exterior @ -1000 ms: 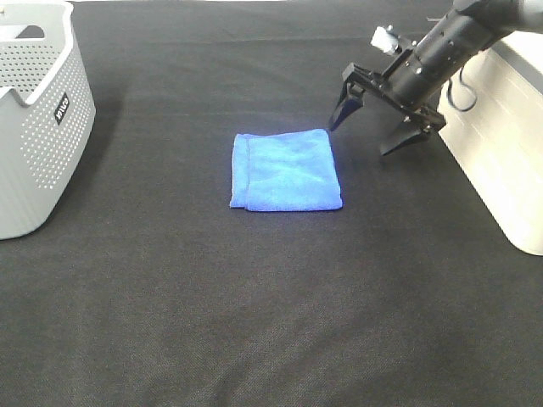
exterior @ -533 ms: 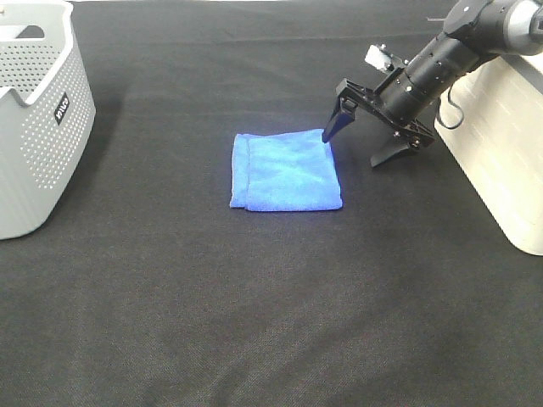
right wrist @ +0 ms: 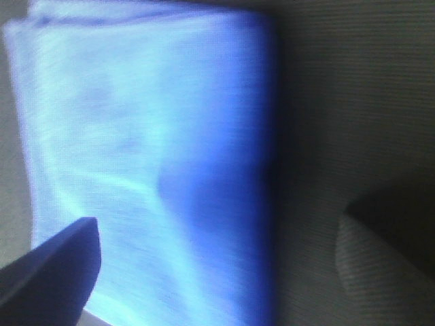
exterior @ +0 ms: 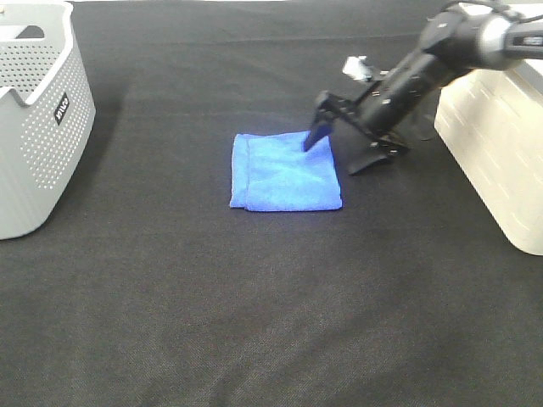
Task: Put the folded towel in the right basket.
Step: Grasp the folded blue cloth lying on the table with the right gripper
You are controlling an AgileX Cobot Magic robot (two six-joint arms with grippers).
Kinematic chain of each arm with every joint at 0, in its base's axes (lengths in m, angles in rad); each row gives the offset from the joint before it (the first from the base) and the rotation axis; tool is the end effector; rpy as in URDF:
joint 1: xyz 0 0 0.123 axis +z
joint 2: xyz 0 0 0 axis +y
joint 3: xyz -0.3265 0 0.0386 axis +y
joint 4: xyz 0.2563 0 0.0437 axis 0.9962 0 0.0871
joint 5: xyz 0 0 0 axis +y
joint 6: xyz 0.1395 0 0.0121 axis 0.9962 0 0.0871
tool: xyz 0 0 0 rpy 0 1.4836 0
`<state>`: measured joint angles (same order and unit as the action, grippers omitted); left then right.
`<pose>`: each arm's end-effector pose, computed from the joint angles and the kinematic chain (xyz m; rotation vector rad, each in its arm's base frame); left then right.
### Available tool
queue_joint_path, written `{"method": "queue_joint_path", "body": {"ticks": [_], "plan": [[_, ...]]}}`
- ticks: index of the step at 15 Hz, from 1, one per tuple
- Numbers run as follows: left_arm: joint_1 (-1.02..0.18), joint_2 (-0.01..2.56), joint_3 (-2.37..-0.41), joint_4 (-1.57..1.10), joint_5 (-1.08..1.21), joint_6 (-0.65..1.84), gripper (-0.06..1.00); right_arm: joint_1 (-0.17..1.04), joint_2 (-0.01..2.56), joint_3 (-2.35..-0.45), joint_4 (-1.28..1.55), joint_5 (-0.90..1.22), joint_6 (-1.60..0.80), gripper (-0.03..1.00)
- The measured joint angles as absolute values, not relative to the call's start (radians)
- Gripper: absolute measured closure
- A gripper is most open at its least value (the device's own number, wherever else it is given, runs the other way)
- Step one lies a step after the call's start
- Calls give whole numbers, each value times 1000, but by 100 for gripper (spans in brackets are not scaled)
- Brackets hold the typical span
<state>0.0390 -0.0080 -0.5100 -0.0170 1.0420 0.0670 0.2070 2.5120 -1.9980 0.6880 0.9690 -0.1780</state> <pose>0.0011 -0.0020 0.2646 0.0289 2.0076 0.0475 0.5393 0.1882 0.0821 -0.0496 2.8515 0.8828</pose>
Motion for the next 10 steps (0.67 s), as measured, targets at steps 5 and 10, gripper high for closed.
{"method": "queue_joint_path", "body": {"ticks": [5,10], "plan": [[39,-8,-510,-17,1042,67,-5,369,2545,-2004,737,831,-185,21],[39,-8,-510,-17,1042,67,-5,380,2565,-2004,757,811,-185,75]]}}
